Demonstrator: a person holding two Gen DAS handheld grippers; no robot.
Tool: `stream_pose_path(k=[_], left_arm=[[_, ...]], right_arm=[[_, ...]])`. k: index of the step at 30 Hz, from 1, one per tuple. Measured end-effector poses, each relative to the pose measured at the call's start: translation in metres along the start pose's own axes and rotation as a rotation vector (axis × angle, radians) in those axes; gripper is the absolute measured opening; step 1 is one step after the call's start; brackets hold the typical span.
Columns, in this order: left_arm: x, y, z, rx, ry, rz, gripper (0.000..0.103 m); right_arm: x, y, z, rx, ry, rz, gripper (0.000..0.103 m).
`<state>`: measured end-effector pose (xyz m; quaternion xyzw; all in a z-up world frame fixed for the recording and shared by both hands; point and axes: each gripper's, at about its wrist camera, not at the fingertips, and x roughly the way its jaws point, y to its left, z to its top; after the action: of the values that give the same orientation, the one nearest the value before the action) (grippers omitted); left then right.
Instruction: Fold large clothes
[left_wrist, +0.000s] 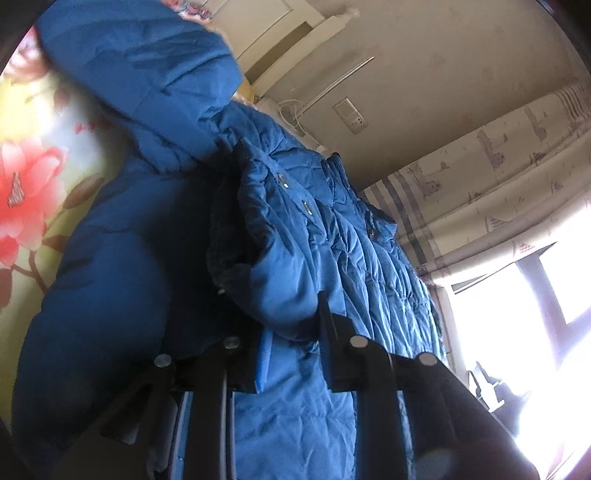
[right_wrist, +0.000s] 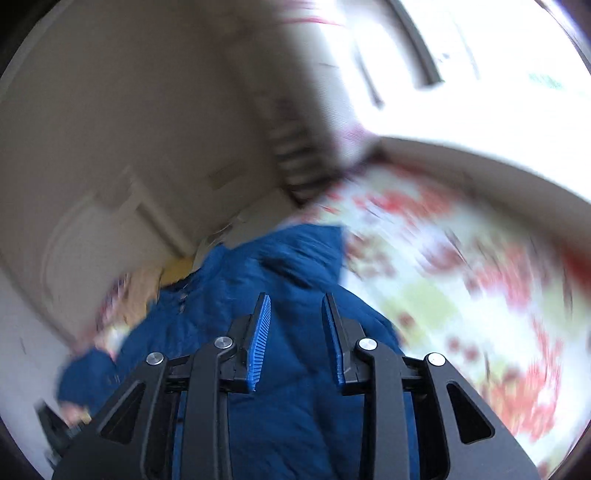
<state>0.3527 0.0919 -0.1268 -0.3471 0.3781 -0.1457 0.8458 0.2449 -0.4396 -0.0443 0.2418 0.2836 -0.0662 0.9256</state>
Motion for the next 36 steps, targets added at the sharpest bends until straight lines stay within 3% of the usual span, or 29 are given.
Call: stream_pose_path(k=[4,6,8,10,13,16,18,20,21,22,24,27,29,30,33,36], left_arm=[[-0.006,-0.007,-0.002,0.040,-0.030,0.020,0.022],[-0.006,-0.006,-0.003,0.038,-0.027,0.023,0.023],[-0.005,-0.004,-0.003,0.037,-0.016,0.025,0.024],[-0.004,-0.005,-0.003,0.040,-0.014,0.032,0.026],[-0.001,-0.010,-0.003,0.068,-0.006,0.057,0.030],[0.003,-0.012,-0.003,0.080,-0.001,0.075,0.034],[0.003,-0.013,-0.003,0.081,0.000,0.080,0.035],[0.003,-0.013,-0.003,0.079,-0.007,0.086,0.036],[0.001,-0.013,-0.002,0.077,-0.018,0.094,0.037],[-0.003,-0.013,-0.002,0.073,-0.040,0.106,0.037],[-0.012,-0.016,-0.002,0.084,-0.102,0.138,0.039],[-0.048,-0.032,-0.006,0.167,-0.338,0.220,0.049],[-0.062,-0.043,-0.012,0.222,-0.425,0.211,0.058],[-0.063,-0.047,-0.014,0.245,-0.428,0.199,0.062],[-0.041,-0.051,-0.013,0.278,-0.298,0.165,0.064],[-0.012,-0.037,-0.008,0.223,-0.129,0.155,0.070]], right_arm=[[0.044,0.048,0.009,-0.232,0.083,-0.061,0.033],[0.076,0.059,0.013,-0.279,0.134,-0.086,0.041],[0.112,0.054,0.011,-0.312,0.199,-0.147,0.061],[0.142,0.045,-0.001,-0.317,0.320,-0.201,0.062],[0.135,0.045,-0.001,-0.305,0.312,-0.218,0.062],[0.119,0.061,0.007,-0.309,0.189,-0.195,0.063],[0.122,0.072,0.009,-0.336,0.162,-0.194,0.069],[0.145,0.080,0.007,-0.370,0.237,-0.162,0.081],[0.162,0.081,0.000,-0.402,0.302,-0.182,0.081],[0.176,0.078,-0.007,-0.410,0.351,-0.211,0.083],[0.177,0.078,-0.006,-0.407,0.343,-0.215,0.084],[0.165,0.076,-0.006,-0.400,0.303,-0.225,0.082],[0.142,0.084,-0.009,-0.389,0.250,-0.212,0.082],[0.126,0.093,-0.010,-0.390,0.218,-0.178,0.082],[0.092,0.113,-0.019,-0.440,0.165,-0.091,0.082],[0.089,0.133,-0.038,-0.561,0.216,-0.043,0.082]])
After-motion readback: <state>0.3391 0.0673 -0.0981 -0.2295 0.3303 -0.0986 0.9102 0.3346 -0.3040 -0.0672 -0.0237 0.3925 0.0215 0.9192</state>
